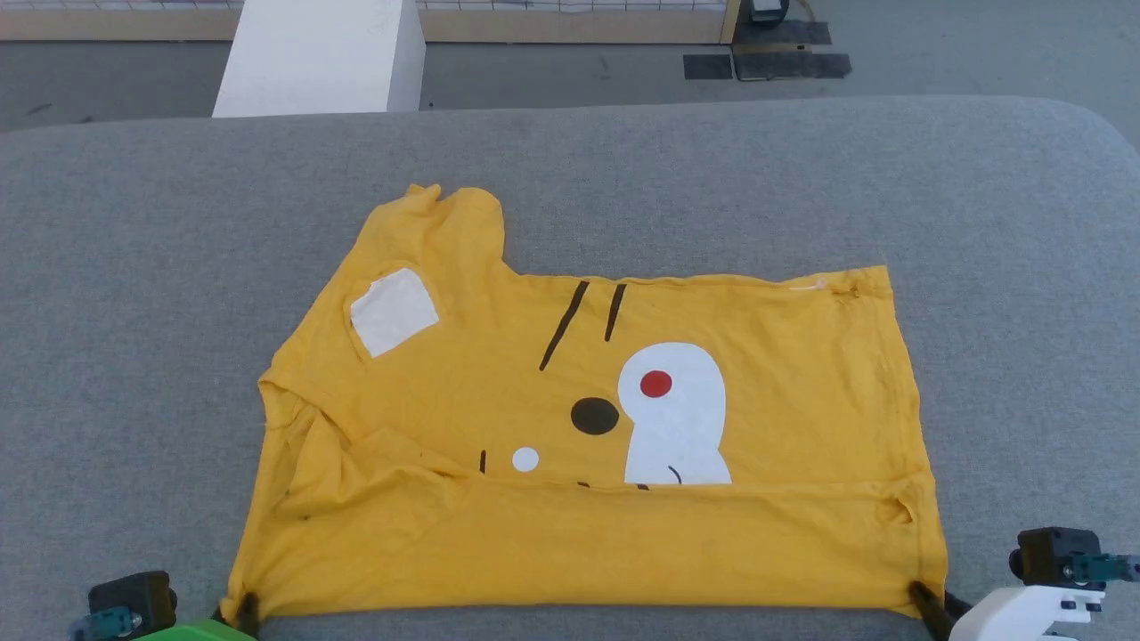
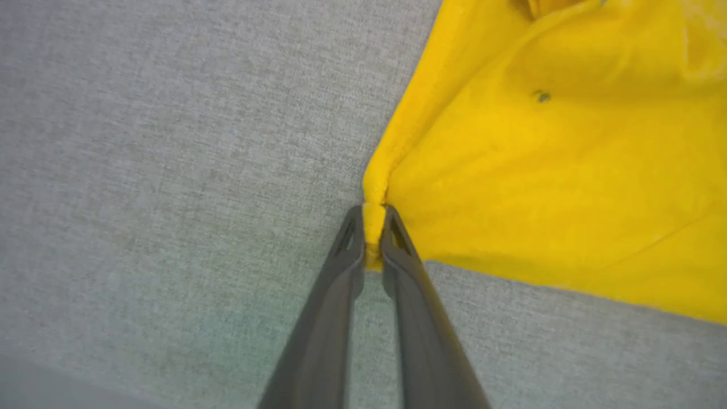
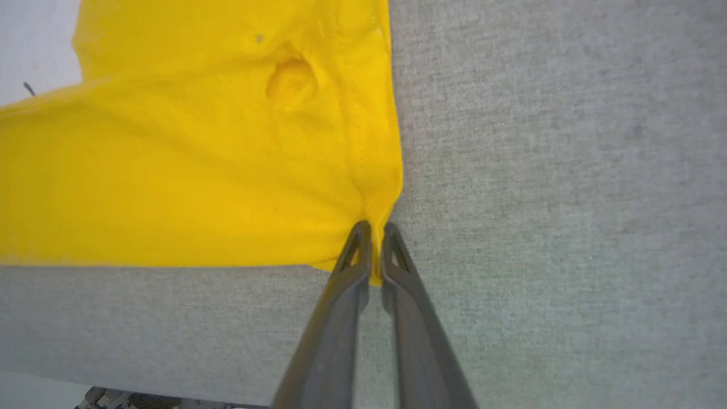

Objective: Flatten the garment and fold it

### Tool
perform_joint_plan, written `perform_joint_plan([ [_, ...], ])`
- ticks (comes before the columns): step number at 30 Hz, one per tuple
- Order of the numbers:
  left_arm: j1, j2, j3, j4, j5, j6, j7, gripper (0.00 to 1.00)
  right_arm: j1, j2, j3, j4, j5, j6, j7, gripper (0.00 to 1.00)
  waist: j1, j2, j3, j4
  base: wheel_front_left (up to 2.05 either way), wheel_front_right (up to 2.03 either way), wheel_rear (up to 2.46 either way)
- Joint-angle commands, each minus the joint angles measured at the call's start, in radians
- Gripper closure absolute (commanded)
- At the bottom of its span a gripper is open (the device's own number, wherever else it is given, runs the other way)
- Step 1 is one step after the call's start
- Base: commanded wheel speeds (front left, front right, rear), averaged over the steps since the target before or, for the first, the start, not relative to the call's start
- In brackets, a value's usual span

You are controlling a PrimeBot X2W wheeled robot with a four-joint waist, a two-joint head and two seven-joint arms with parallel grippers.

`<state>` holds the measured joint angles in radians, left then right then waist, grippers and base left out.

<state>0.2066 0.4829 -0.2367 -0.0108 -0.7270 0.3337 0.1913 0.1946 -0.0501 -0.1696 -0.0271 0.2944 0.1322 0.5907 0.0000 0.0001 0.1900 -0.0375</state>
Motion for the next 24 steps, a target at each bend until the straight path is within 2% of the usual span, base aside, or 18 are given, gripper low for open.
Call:
perform_joint_plan([
  [1, -0.006, -0.011, -0.009, 0.019, -0.011, -0.011, 0.001, 0.0, -0.016, 0.0, 0.005, 0.013, 0.008, -0.002, -0.031, 0.0, 0.0, -0.0001, -0.011, 0.003, 0.0, 0.0, 0.0],
  [5, -0.032, 0.002, -0.004, 0.01, 0.01, -0.036, -0.048, 0.0, -0.028, 0.0, 0.026, -0.016, 0.0, -0.002, -0.171, 0.0, 0.0, -0.0001, -0.03, 0.003, 0.0, 0.0, 0.0],
  [11, -0.149, 0.063, -0.016, -0.031, 0.135, -0.082, -0.175, 0.0, -0.057, 0.0, 0.05, -0.073, -0.055, -0.002, -0.404, 0.0, 0.0, -0.0001, -0.024, -0.003, 0.0, 0.0, 0.0],
  [14, -0.271, 0.09, -0.04, -0.027, 0.19, -0.139, -0.22, 0.0, -0.093, 0.0, 0.055, -0.1, -0.091, -0.002, -0.529, 0.0, 0.0, -0.0001, 0.004, -0.011, 0.0, 0.0, 0.0],
  [18, -0.467, 0.094, -0.082, -0.003, 0.221, -0.223, -0.214, 0.0, -0.145, 0.0, 0.062, -0.12, -0.127, -0.002, -0.636, 0.0, 0.0, -0.0001, 0.068, -0.023, 0.0, 0.0, 0.0],
  [24, -0.795, 0.104, -0.142, 0.116, 0.229, -0.366, -0.1, 0.0, -0.217, 0.0, 0.097, -0.129, -0.169, -0.002, -0.657, 0.0, 0.0, -0.0001, 0.181, -0.06, 0.0, 0.0, 0.0],
])
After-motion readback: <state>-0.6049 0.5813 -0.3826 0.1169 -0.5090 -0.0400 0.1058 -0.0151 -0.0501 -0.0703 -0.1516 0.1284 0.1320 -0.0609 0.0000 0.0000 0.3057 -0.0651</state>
